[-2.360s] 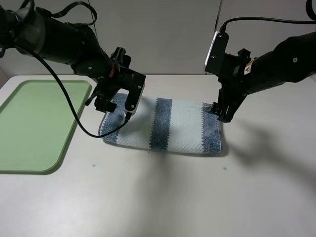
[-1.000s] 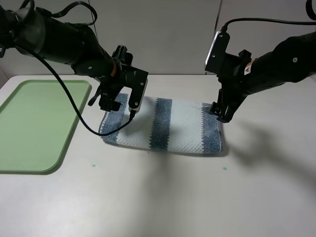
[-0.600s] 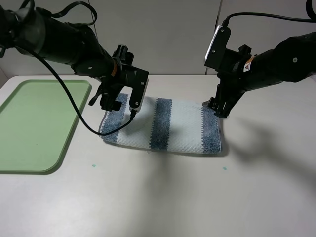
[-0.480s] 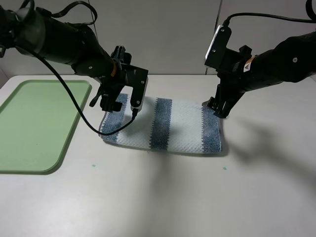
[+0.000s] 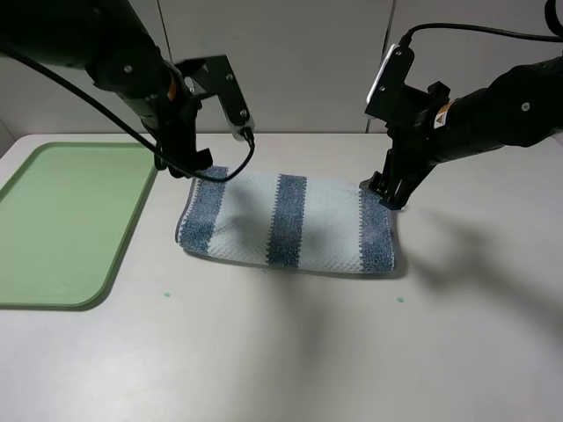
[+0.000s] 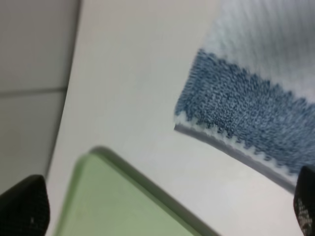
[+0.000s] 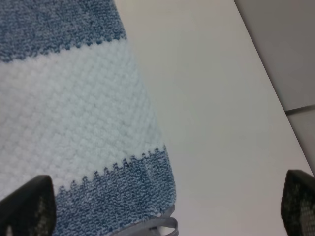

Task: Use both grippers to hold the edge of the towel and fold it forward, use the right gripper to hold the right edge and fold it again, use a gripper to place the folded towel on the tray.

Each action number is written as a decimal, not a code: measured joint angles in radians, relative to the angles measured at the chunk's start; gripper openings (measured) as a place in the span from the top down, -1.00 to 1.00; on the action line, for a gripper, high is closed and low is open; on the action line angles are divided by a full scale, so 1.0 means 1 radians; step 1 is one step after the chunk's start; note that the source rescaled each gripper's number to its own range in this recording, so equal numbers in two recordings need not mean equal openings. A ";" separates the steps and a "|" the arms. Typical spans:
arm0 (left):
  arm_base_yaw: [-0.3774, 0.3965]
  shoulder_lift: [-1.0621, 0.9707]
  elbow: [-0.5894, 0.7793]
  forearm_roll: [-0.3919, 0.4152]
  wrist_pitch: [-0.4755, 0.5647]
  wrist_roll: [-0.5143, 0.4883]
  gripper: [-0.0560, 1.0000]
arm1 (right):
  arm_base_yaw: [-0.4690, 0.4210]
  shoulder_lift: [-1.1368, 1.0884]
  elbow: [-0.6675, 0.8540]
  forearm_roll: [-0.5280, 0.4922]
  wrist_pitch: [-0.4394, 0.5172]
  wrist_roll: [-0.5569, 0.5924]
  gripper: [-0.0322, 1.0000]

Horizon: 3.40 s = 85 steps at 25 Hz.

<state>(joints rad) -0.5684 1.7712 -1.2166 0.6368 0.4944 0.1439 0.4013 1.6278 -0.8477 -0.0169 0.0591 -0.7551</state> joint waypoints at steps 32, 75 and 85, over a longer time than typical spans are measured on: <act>0.000 -1.151 0.454 -0.402 0.349 -0.252 -1.00 | 0.000 0.000 0.000 0.004 0.000 0.085 -1.00; 0.000 -1.402 0.558 -0.402 0.417 -0.253 -1.00 | -0.061 0.048 0.000 0.074 0.121 0.912 -1.00; 0.000 -1.402 0.558 -0.402 0.417 -0.253 -1.00 | -0.061 0.152 0.000 0.193 0.134 0.913 -1.00</act>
<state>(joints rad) -0.5684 0.3692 -0.6583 0.2347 0.9114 -0.1095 0.3399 1.7794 -0.8477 0.1763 0.1933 0.1583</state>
